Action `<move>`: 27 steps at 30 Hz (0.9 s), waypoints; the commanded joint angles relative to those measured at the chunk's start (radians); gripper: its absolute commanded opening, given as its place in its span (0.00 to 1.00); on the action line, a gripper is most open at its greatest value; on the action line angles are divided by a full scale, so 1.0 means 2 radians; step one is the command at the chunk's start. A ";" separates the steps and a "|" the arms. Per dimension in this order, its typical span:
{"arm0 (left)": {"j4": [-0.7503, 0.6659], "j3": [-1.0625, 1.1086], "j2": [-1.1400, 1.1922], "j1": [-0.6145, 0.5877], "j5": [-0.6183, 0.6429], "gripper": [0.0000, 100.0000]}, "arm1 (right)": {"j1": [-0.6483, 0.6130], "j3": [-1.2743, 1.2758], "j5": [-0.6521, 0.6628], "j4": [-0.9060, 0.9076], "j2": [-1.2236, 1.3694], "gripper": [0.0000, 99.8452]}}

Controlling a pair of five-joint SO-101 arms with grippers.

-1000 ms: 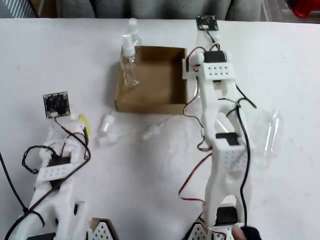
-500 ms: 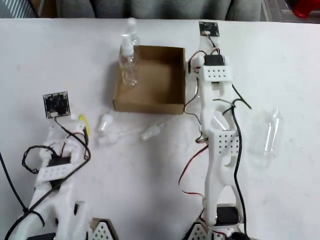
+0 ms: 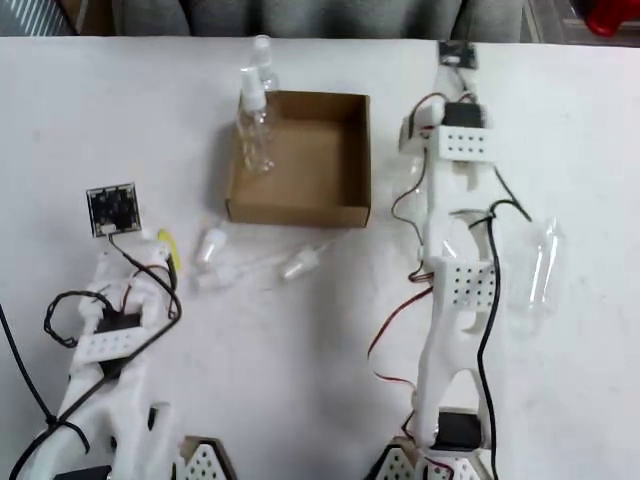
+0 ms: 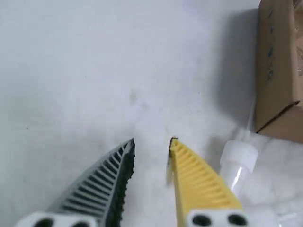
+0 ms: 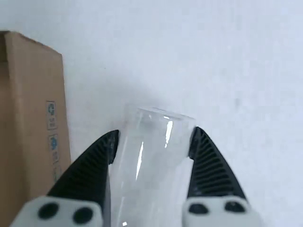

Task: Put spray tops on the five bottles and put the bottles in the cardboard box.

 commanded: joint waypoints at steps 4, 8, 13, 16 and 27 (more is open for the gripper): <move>-0.002 -0.002 -0.013 0.004 -0.006 0.12 | 0.015 -0.117 -0.001 0.108 -0.078 0.02; -0.002 -0.003 -0.013 0.004 -0.006 0.12 | 0.006 -0.156 0.000 0.167 -0.112 0.01; -0.002 -0.003 -0.013 0.003 -0.006 0.12 | 0.000 -0.060 0.000 0.168 -0.194 0.01; -0.002 -0.003 -0.013 0.003 -0.006 0.12 | -0.023 0.064 0.000 0.167 -0.282 0.01; 0.002 -0.002 -0.013 0.003 -0.006 0.12 | -0.173 0.479 0.082 0.164 -0.610 0.01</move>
